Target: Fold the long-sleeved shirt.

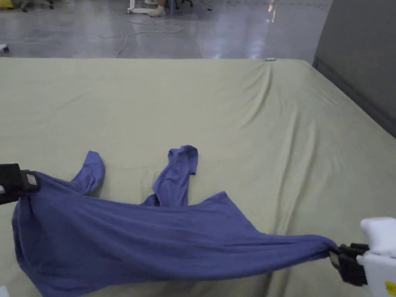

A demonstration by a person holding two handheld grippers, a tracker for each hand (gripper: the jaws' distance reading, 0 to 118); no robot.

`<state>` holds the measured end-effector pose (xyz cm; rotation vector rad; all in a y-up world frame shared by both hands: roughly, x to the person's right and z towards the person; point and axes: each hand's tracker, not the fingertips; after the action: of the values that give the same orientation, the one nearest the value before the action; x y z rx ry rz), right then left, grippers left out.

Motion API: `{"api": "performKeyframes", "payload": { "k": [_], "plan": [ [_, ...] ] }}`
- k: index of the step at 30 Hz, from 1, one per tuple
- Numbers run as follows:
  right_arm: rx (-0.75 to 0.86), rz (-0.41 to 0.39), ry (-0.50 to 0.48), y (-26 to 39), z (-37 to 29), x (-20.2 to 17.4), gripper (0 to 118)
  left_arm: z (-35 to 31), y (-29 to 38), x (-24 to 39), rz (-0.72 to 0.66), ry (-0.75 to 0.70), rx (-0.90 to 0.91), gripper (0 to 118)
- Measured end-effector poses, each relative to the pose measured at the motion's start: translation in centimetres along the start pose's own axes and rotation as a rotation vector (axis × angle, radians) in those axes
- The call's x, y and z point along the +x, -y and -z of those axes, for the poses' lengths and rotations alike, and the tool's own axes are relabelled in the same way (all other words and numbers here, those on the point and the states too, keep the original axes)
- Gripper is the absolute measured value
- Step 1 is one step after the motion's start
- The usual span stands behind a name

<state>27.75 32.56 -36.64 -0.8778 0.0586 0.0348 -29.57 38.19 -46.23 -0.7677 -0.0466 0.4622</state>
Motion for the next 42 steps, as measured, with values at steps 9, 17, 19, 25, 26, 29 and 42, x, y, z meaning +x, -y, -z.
{"api": "performKeyframes", "payload": {
  "k": [9, 17, 19, 25, 26, 29, 42],
  "plan": [
    [0.240, 0.009, 0.053, -20.9, -4.0, 1.8, 4, -2.9, -15.4, 5.4, -0.012, 0.055, 0.199, 0],
    [0.261, 0.050, 0.041, -40.9, -3.3, 3.0, 4, -1.2, -31.4, 10.8, 0.026, 0.005, 0.291, 0],
    [0.266, 0.069, 0.041, -44.9, -3.1, 3.3, 4, -0.9, -34.1, 11.9, 0.030, -0.004, 0.301, 0],
    [0.326, 0.132, 0.068, -52.9, -2.8, 3.2, 4, -0.6, -40.2, 13.1, -0.028, 0.002, 0.371, 0],
    [0.324, 0.141, 0.079, -53.6, -2.6, 3.2, 4, -0.2, -40.7, 13.2, -0.031, 0.003, 0.374, 0],
    [0.316, 0.140, 0.101, -54.6, -1.3, 3.0, 4, 1.9, -41.0, 13.6, -0.023, -0.014, 0.367, 0],
    [-0.084, 0.167, 0.076, -36.4, 22.3, 2.7, 4, 18.7, -25.1, 6.7, -0.019, -0.161, -0.016, 0]
  ]
}}
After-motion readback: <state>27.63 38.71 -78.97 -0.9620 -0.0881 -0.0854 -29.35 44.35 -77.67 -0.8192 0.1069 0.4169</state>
